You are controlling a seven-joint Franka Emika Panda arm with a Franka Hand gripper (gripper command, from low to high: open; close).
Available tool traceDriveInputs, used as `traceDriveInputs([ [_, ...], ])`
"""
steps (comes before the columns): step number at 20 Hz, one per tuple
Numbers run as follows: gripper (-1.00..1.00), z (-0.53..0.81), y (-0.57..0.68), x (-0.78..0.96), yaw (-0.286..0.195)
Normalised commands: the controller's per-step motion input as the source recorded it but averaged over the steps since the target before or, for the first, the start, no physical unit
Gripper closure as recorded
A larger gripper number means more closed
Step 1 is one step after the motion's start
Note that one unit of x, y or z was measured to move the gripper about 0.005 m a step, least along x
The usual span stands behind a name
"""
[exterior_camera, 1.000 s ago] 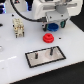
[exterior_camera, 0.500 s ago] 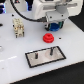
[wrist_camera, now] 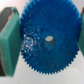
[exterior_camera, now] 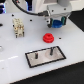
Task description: Insert the blue gear onto the right peg, followed by the red gear
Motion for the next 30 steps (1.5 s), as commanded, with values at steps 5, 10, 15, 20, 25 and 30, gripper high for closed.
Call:
traceDriveInputs([
  [5, 1.0, 0.52, -0.13, 0.77, 0.0],
  [10, 1.0, 0.47, -0.22, 0.82, 0.0],
  [15, 1.0, 0.32, -0.31, 0.79, 0.0],
  [20, 1.0, 0.22, -0.31, 0.77, 0.0],
  [25, 1.0, 0.2, -0.27, 0.81, 0.0],
  [30, 1.0, 0.09, -0.19, 0.81, 0.0],
])
